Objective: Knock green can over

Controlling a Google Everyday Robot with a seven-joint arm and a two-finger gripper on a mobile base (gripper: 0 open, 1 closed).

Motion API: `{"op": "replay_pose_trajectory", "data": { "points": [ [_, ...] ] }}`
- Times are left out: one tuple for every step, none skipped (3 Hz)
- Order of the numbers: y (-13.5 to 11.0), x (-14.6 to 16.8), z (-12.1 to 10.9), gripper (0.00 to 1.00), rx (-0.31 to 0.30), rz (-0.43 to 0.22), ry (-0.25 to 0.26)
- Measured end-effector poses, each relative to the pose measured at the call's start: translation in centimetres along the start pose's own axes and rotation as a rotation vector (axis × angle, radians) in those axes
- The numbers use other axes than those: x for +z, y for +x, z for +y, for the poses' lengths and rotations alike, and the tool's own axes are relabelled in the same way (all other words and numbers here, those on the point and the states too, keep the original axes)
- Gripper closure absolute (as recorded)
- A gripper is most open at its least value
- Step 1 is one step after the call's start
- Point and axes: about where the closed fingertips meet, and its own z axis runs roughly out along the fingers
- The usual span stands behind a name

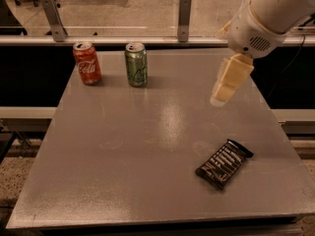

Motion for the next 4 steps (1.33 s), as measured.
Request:
{"op": "replay_pose_trajectory", "data": {
  "points": [
    [-2.7, 3.0, -2.4, 0.0, 0.025, -0.081, 0.013],
    [-4.5, 5.1, -4.5, 0.0, 0.055, -0.14, 0.036],
    [-6.4, 8.1, -6.7, 0.0, 0.084, -0.185, 0.022],
    [-8.2, 11.8, -9.0, 0.0, 0.139, -0.219, -0.008]
  ]
}}
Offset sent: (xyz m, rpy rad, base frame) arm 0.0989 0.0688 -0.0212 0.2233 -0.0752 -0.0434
